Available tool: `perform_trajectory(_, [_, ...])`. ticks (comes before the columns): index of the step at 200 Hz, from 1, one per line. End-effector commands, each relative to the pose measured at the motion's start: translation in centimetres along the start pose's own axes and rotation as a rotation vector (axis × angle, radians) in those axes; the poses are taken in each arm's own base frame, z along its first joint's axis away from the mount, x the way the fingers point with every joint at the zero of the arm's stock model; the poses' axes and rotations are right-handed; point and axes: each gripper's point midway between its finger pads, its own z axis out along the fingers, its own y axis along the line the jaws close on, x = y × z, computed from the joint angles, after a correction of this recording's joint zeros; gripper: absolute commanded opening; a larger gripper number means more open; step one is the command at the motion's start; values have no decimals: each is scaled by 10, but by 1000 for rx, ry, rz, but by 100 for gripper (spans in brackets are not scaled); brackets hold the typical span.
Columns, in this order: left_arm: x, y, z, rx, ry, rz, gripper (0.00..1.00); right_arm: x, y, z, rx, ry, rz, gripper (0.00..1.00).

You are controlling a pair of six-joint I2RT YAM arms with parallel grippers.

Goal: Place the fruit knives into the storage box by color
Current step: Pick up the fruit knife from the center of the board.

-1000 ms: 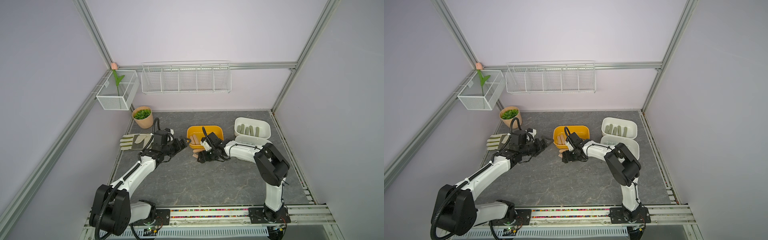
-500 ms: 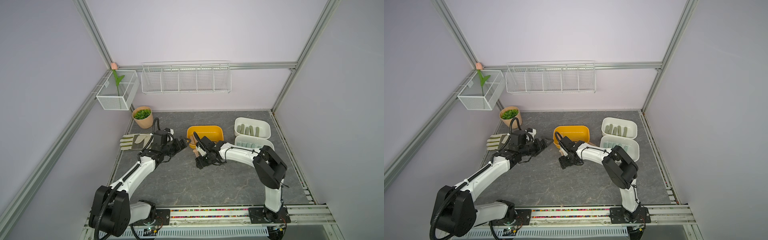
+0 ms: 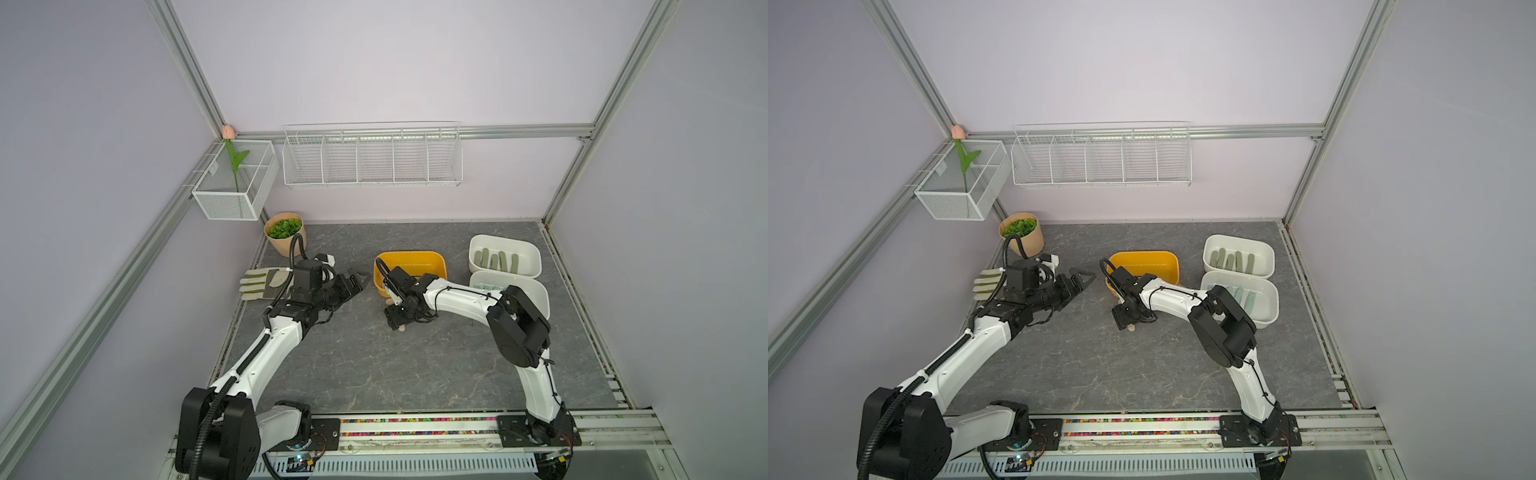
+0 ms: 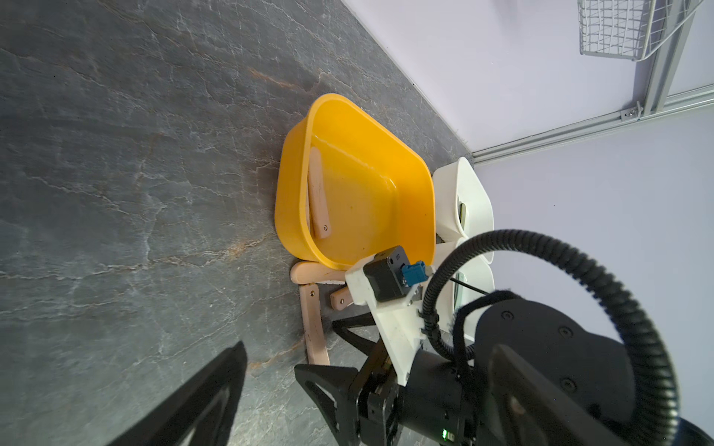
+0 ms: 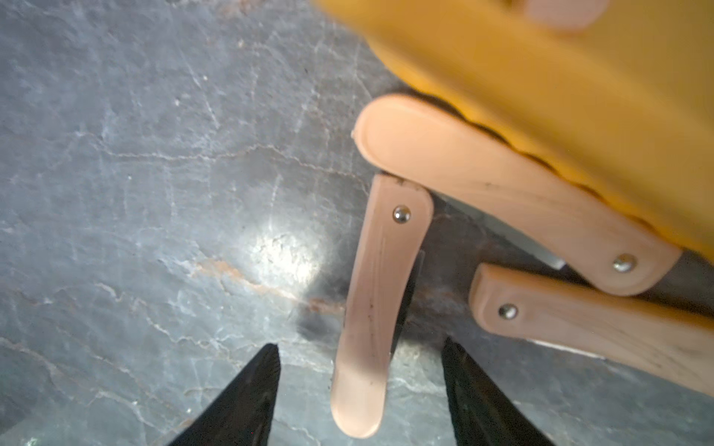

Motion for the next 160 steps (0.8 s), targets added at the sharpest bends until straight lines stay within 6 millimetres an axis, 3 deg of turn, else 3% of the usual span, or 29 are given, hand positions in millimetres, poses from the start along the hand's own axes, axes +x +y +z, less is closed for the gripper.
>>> perform_trajectory(1, [-1,-1,-5,2,-6,14,99,2,-7,9,65,33,-27,68])
perform_trajectory(59, [-3,0,-4,2,-6,14,99,-3,-17,26,157,55,-37,62])
perform_trajectory(160, [-4,1,-2,3,-8,5,99,-5,-19,38,212,55,-65,51])
